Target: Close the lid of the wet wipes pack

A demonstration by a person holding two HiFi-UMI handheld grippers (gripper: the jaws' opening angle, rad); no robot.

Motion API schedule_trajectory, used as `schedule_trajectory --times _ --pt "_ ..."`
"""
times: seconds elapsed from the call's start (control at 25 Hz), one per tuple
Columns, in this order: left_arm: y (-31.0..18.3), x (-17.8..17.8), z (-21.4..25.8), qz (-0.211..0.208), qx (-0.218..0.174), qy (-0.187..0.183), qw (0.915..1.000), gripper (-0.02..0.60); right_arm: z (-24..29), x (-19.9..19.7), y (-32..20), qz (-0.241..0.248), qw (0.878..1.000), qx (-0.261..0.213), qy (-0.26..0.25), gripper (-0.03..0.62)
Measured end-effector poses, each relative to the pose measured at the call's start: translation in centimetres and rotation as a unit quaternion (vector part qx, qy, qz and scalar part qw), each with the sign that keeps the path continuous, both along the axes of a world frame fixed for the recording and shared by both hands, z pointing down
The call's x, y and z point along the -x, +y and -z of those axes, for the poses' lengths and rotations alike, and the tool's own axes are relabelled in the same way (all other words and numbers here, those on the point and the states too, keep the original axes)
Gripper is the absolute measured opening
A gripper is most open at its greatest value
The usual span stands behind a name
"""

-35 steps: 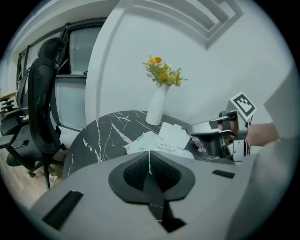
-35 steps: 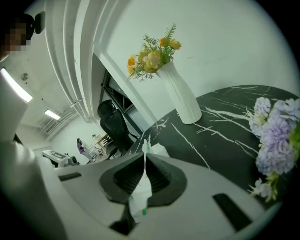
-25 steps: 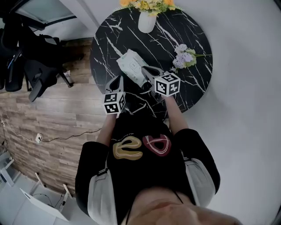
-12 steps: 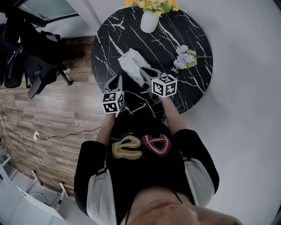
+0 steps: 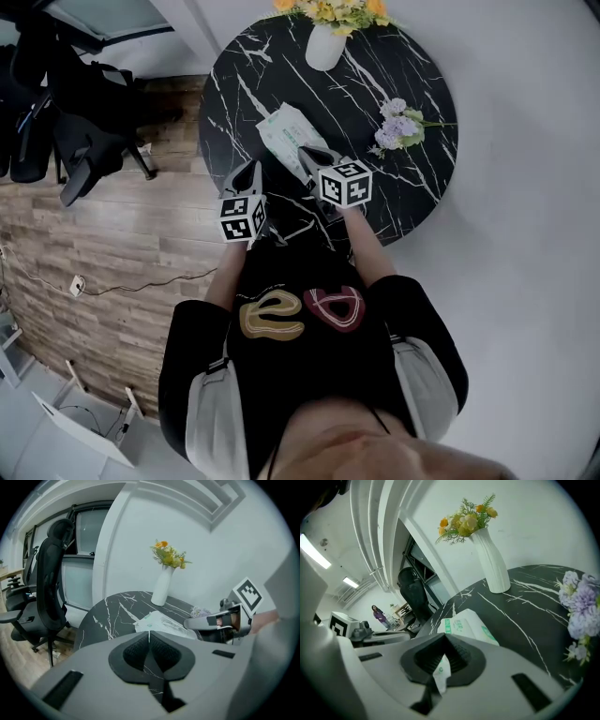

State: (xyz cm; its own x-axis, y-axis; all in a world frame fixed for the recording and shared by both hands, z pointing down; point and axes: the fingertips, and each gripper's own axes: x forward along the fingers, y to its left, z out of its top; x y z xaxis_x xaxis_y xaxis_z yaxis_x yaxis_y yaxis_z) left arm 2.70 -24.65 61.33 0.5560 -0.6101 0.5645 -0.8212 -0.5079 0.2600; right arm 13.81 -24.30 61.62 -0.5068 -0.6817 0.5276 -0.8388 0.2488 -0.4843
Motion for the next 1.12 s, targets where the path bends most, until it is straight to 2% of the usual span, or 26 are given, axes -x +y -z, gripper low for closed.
schedule_trajectory --times 0.64,1.12 --pt "-0.4 1.4 -0.2 0.009 0.002 -0.002 1.0000 0.021 -1.6 0.7 -0.2 0.004 1.000 0.021 0.016 0.011" --pt "-0.5 2.2 -0.5 0.013 0.006 -0.002 0.9999 0.021 -2.5 1.3 -0.9 0.004 0.998 0.044 0.048 0.011"
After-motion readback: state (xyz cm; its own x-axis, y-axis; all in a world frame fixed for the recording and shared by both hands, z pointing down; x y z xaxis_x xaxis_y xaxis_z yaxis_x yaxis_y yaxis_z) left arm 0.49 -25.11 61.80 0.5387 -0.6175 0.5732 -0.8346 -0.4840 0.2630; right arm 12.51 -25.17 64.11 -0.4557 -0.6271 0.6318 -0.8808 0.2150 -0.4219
